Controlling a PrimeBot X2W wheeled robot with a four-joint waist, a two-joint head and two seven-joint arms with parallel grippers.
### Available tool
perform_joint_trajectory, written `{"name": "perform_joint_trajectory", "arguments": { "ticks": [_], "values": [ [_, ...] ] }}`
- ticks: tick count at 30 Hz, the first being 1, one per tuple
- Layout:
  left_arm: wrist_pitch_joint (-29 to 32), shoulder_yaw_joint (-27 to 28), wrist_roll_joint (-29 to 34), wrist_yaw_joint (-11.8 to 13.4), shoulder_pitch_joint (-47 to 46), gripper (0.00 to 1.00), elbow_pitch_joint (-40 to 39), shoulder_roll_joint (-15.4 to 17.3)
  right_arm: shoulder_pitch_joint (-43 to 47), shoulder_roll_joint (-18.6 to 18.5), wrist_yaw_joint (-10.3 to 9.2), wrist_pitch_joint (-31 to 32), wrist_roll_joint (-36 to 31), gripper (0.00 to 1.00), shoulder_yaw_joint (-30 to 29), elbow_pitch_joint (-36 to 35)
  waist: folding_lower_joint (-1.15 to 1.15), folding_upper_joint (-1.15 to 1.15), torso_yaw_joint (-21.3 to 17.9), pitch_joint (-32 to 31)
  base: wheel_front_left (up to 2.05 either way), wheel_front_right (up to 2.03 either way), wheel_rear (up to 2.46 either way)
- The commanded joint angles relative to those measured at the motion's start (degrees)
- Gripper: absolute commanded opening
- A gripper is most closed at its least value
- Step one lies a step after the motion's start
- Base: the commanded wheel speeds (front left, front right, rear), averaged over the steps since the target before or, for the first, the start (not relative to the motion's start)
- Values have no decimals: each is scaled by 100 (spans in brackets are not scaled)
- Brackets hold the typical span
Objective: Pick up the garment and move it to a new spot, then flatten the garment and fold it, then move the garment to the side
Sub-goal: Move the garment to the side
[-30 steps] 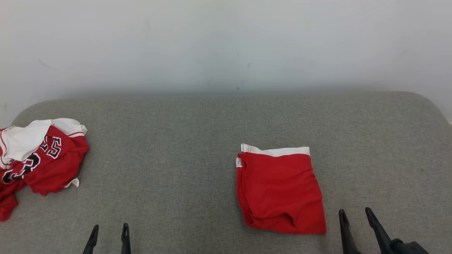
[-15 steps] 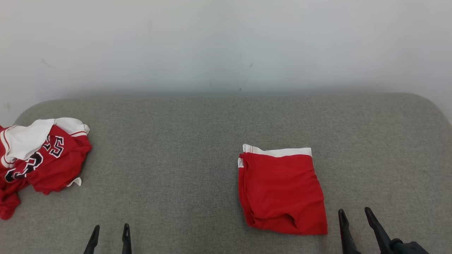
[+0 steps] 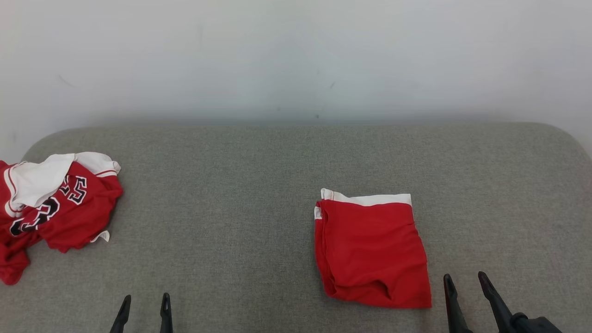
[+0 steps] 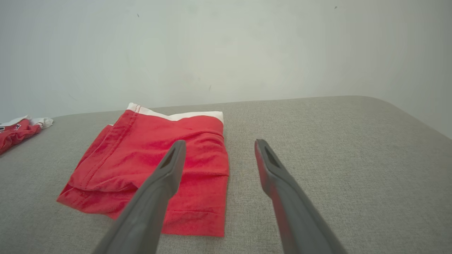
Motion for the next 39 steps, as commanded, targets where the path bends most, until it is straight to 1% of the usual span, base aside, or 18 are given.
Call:
{"name": "perform_joint_trajectory", "arguments": {
  "ticks": [1,4,7,11,14,19,24,25,29,32,38,39],
  "values": [
    [-15,18,-34,-25,-2,100,13,-4,37,8,-9,-4,-26,100,-13,10,0,0,6,2,0,0,0],
    [-15,32,-61,-18,-4,100,1,-4,-50,6,-9,-4,5,100,-26,52,0,0,15,11,0,0,0],
    [-15,32,-71,-15,1,100,-4,-5,-252,-85,-9,-4,22,100,-25,170,0,0,16,32,0,0,0],
    [-15,24,-90,-20,-41,100,35,-4,-692,-235,-9,-4,71,100,42,617,0,0,39,67,0,0,0],
    [-15,-28,-99,-32,-94,100,69,-5,-1105,-368,-9,-4,149,100,139,1160,0,0,98,102,0,0,0],
    [-15,-114,-125,-74,-216,100,136,-4,-1952,-538,-9,-4,370,100,461,2467,0,0,239,198,0,0,0],
    [-15,-163,-144,-80,-323,100,158,-3,-2673,-610,-9,88,743,100,876,3562,0,0,373,298,0,0,0],
    [-15,-163,-144,-80,-323,100,158,-3,-2673,-610,-9,88,743,100,876,3562,0,0,373,298,0,0,0],
    [-15,-173,-154,-98,-352,100,181,-4,-3052,-601,-9,294,1156,100,1169,4296,0,0,441,355,0,0,0],
    [-15,-196,-162,-113,-361,100,202,-4,-3240,-560,-9,386,1488,100,1323,4680,0,0,489,360,0,0,0],
    [-15,-177,-201,-123,-380,100,230,-5,-3349,-479,-9,634,2063,100,1733,5142,0,0,523,344,0,0,0],
    [-15,-174,-207,-125,-382,100,233,-5,-3347,-471,-9,723,2139,95,1791,5225,0,0,522,344,0,0,0]
  ]
}}
